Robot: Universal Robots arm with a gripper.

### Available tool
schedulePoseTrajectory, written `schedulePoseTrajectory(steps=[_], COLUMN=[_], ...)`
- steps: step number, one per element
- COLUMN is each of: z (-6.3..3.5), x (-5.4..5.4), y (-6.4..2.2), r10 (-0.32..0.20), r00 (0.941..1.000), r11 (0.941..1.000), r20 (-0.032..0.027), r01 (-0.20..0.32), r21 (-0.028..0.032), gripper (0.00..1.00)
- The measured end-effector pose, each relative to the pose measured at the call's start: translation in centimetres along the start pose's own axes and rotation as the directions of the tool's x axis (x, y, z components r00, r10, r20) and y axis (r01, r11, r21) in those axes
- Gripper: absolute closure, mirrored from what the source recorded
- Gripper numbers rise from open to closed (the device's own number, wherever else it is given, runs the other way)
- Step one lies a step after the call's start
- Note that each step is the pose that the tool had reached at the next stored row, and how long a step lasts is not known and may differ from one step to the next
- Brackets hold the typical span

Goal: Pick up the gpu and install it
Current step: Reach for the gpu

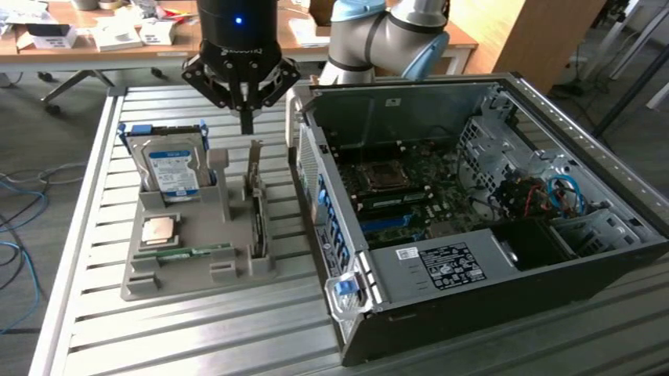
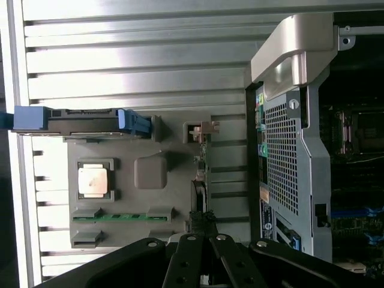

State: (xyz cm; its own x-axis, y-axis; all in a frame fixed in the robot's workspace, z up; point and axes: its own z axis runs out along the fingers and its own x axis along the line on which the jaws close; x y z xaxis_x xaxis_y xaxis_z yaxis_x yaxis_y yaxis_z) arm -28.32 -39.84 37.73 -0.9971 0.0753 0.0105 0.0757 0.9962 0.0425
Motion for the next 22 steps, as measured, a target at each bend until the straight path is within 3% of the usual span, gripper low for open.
schedulePoseTrajectory(steps=[13,22], z=[0.08,0.08], x=[0.98,1.07], y=[-0.08,-0.08], r10=[0.0,0.0], r00=[1.0,1.0], r11=[1.0,1.0], r20=[-0.0003,-0.0003], r01=[0.0,0.0], r21=[0.0,0.0], gripper=[0.89,0.89])
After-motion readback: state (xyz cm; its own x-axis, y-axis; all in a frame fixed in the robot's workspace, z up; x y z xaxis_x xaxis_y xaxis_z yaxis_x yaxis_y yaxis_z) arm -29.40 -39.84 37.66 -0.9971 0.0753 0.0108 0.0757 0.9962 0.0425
